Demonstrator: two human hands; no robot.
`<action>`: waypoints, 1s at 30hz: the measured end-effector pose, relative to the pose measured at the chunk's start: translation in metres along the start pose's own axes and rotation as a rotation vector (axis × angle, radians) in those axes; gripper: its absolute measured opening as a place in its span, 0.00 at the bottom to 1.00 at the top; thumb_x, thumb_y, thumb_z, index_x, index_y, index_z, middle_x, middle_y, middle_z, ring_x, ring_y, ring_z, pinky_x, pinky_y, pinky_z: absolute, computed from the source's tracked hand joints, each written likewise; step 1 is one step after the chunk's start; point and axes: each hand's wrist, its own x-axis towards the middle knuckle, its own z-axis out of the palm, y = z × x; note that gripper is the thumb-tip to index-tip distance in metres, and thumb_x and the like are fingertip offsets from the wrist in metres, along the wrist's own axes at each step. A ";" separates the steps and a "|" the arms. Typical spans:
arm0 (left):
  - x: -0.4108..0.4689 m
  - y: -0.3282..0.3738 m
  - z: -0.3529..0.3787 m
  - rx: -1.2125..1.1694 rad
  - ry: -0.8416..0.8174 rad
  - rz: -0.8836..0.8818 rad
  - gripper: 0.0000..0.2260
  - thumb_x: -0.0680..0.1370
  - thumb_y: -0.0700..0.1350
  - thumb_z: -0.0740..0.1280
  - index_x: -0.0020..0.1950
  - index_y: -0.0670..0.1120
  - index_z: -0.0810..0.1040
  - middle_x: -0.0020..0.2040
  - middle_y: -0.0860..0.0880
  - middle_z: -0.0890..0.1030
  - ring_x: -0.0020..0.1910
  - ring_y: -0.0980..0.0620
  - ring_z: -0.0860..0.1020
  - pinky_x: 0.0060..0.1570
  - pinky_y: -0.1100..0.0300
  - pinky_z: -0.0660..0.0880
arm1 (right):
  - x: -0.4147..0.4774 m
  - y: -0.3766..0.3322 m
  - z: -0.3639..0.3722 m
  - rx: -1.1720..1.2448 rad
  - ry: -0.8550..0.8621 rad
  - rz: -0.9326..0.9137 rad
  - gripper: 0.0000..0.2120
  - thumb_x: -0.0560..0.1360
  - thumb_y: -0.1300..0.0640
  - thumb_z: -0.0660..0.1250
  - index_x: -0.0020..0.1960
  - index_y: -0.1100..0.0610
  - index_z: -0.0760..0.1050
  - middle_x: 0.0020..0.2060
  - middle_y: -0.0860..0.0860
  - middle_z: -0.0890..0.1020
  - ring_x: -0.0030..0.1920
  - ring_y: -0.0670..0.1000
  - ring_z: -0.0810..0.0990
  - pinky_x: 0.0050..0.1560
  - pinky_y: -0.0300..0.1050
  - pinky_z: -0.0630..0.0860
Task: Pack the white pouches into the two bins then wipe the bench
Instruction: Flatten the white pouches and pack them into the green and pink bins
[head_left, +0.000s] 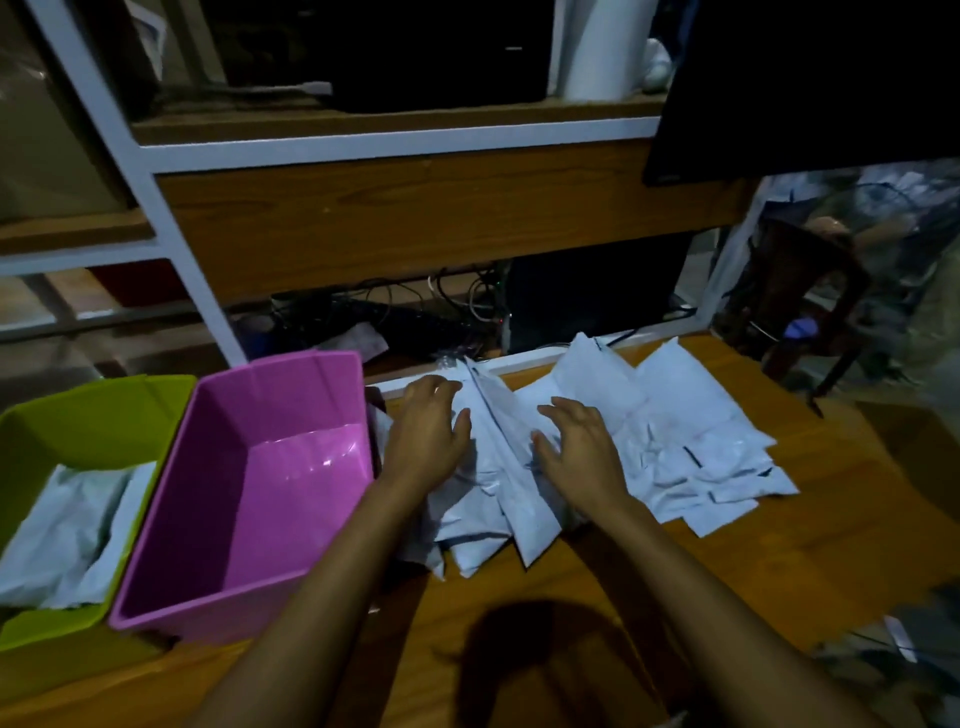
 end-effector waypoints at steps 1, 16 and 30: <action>0.010 0.001 0.011 0.027 -0.020 -0.017 0.19 0.75 0.46 0.61 0.62 0.38 0.77 0.56 0.38 0.78 0.58 0.37 0.74 0.58 0.48 0.71 | 0.009 0.009 0.003 0.030 -0.021 0.014 0.24 0.77 0.46 0.57 0.67 0.58 0.74 0.67 0.56 0.74 0.67 0.57 0.69 0.66 0.50 0.68; 0.011 0.015 0.098 0.286 -0.223 -0.506 0.18 0.76 0.54 0.61 0.63 0.50 0.72 0.67 0.46 0.71 0.69 0.37 0.64 0.68 0.31 0.52 | 0.049 0.044 0.060 0.269 -0.271 0.053 0.19 0.77 0.57 0.65 0.67 0.59 0.74 0.64 0.58 0.77 0.63 0.59 0.75 0.65 0.47 0.70; 0.008 0.037 -0.027 -0.081 0.270 -0.062 0.20 0.79 0.36 0.61 0.66 0.54 0.77 0.76 0.49 0.64 0.77 0.41 0.53 0.70 0.42 0.59 | 0.023 -0.002 -0.016 0.296 0.208 -0.002 0.16 0.80 0.58 0.62 0.67 0.57 0.74 0.72 0.55 0.69 0.68 0.57 0.70 0.62 0.41 0.65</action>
